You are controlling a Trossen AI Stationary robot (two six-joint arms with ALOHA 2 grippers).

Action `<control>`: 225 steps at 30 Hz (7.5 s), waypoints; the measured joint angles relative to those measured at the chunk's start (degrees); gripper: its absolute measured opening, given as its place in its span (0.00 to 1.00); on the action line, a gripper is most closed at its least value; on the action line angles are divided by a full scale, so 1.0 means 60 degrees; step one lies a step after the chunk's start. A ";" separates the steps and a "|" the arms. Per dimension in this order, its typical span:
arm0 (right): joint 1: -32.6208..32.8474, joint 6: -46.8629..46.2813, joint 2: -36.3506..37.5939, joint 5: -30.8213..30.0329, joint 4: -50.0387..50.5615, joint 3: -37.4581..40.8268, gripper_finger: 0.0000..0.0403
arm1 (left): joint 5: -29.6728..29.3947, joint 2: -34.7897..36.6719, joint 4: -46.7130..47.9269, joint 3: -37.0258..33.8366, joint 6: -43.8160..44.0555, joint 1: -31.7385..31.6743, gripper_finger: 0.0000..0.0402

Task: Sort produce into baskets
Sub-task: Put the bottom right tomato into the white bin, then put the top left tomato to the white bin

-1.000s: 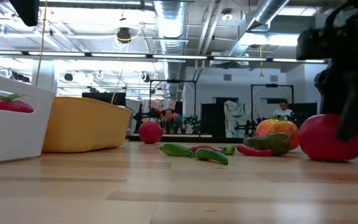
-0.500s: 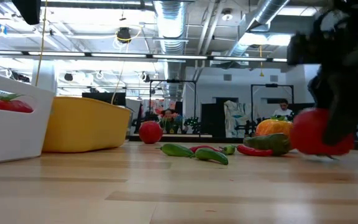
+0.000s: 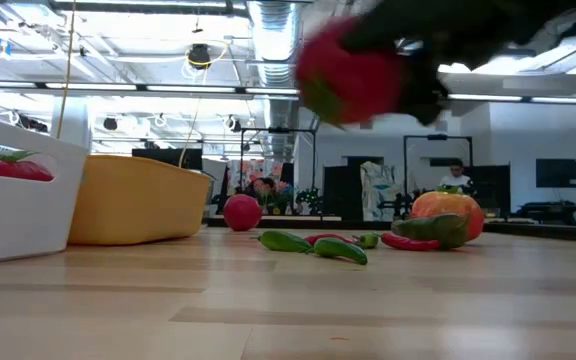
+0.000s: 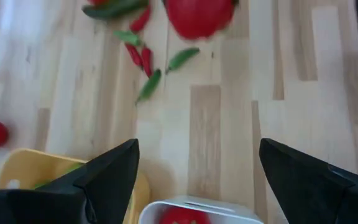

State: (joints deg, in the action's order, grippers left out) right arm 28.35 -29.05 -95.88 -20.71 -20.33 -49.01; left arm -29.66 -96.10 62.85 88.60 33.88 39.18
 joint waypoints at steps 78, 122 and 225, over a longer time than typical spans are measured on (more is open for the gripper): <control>-0.1876 0.2477 -0.4767 0.1303 0.6159 -0.9238 0.93 | -0.1309 0.3331 0.0705 0.0000 -0.1856 -0.1411 0.77; -0.1566 -0.1847 0.1947 -0.4312 1.2899 -0.3148 0.93 | 0.4661 -0.0477 -0.1667 0.0007 -0.9722 -1.1518 0.77; -0.1533 -0.2556 0.2388 -0.4278 1.0666 -0.1118 0.93 | 0.4264 -0.2448 -0.3096 -0.0674 -0.9358 -1.1868 0.77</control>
State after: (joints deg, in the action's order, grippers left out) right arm 19.16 -44.38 -81.56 -46.38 43.66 -55.72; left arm -4.08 -110.78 44.27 84.55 -22.26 -32.03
